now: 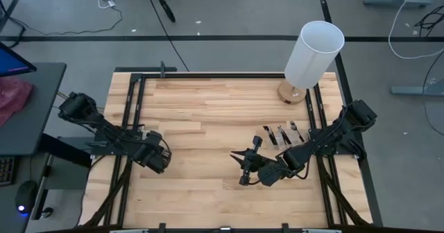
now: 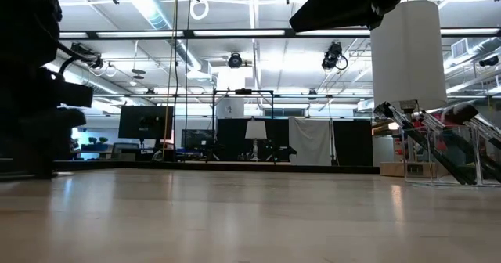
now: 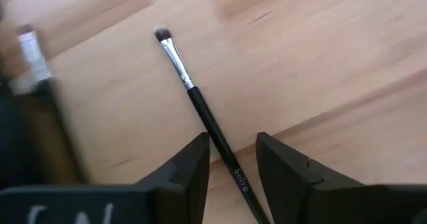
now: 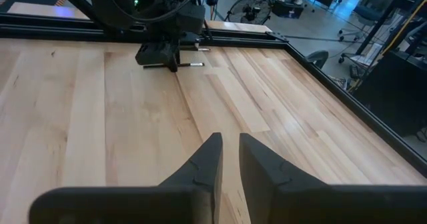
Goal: Put items in baskets/containers
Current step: Put the black eyeshadow brush into the transparent organizer
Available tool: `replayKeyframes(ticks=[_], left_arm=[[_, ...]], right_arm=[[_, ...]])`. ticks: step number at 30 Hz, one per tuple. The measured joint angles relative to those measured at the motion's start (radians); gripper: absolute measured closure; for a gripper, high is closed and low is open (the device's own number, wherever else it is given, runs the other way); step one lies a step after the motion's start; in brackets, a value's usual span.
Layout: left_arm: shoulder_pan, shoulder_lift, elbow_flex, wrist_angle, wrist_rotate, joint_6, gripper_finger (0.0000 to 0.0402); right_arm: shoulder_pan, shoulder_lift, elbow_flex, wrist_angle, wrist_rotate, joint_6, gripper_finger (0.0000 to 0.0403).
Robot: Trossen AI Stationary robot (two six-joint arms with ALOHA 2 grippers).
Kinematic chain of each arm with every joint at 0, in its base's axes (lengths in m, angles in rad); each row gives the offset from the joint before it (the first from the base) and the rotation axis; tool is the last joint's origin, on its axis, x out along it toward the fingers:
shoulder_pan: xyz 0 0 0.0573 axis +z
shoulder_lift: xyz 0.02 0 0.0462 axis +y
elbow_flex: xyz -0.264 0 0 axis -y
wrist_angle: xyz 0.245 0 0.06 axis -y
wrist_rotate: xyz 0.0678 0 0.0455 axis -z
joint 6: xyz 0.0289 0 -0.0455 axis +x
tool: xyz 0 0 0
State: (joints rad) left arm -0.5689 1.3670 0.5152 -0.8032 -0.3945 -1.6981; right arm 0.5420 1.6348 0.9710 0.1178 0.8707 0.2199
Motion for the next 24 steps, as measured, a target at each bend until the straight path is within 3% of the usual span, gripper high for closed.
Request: replayKeyframes(ticks=[10, 24], left_arm=[[-0.002, -0.007, -0.059, 0.265, -0.165, 0.055, 0.0277], [-0.052, 0.056, -0.129, 0.338, -0.368, 0.11, 0.0277]], right_arm=[[-0.002, 0.0, 0.0, 0.001, 0.0, 0.007, 0.035], [-0.005, 0.0, 0.0, 0.001, 0.0, 0.007, 0.035]])
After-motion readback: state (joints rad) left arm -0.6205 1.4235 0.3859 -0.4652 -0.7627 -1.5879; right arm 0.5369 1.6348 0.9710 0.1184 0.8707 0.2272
